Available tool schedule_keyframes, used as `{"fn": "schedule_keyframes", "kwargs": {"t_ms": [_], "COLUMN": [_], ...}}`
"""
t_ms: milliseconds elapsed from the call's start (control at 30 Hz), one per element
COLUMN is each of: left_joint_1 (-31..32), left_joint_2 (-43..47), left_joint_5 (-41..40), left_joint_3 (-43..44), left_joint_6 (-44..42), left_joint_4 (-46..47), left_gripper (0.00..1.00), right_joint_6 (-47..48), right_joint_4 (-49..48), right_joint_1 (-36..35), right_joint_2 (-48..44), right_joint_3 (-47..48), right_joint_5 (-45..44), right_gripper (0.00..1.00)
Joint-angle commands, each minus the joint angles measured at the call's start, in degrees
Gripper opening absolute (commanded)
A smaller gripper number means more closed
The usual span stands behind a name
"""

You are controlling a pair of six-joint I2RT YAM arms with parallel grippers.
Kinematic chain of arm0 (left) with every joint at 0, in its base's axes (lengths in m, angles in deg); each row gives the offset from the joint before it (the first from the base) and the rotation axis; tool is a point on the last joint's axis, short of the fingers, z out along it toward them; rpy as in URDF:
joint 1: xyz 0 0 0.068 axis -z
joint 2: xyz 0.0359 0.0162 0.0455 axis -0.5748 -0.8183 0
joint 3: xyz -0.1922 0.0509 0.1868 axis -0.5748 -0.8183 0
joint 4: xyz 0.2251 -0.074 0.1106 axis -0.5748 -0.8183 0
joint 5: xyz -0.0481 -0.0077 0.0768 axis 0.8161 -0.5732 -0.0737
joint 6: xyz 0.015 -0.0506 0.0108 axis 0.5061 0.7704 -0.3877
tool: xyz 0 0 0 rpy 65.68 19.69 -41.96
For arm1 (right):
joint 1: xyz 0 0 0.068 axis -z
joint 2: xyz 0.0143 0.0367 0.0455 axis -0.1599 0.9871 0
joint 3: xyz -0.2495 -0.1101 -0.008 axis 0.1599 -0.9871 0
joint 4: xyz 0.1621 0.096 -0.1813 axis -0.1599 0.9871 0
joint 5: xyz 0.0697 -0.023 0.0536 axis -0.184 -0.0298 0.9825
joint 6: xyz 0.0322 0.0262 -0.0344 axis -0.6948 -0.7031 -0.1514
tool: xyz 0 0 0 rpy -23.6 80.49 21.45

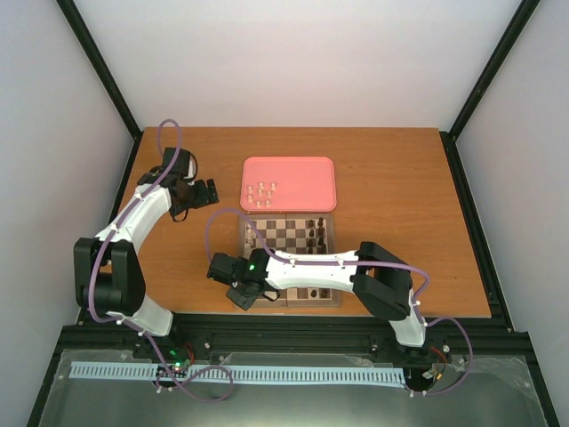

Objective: Set up the chess pieces on the board
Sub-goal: Place the chess piece on the chessboard.

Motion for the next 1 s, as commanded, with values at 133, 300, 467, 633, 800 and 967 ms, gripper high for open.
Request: {"fn": "schedule_keyframes", "kwargs": {"t_ms": [133, 300, 467, 633, 800, 967], "left_joint_1": [0.33, 0.31, 0.33, 0.35, 0.31, 0.30], "left_joint_2": [-1.29, -1.61, -1.89, -2.15, -2.35, -1.86], "left_joint_5": [-0.08, -0.19, -0.17, -0.19, -0.50, -0.80], "left_joint_3": [1.18, 1.01, 1.46, 1.97, 2.13, 2.76], "left_joint_6": [-1.15, -1.17, -1.18, -1.24, -1.34, -1.46], "left_joint_4": [0.94, 0.90, 0.77, 0.43, 0.25, -0.41], "left_gripper": [1.00, 1.00, 1.00, 1.00, 1.00, 1.00], "right_joint_6": [1.22, 1.71, 2.23, 2.96, 3.54, 2.23], "right_joint_4": [-0.32, -0.32, 0.24, 2.32, 9.69, 15.93], "right_joint_1": [0.50, 0.52, 0.52, 0.80, 0.93, 1.14], "right_joint_2": [-1.19, -1.53, -2.16, -2.93, -4.28, -7.70], "right_joint_3": [-0.60, -0.76, -0.33, 1.37, 6.99, 13.56], "right_joint_5": [1.50, 1.91, 0.85, -0.49, -2.80, -6.06], "right_gripper": [0.16, 0.26, 0.36, 0.40, 0.45, 0.50]}}
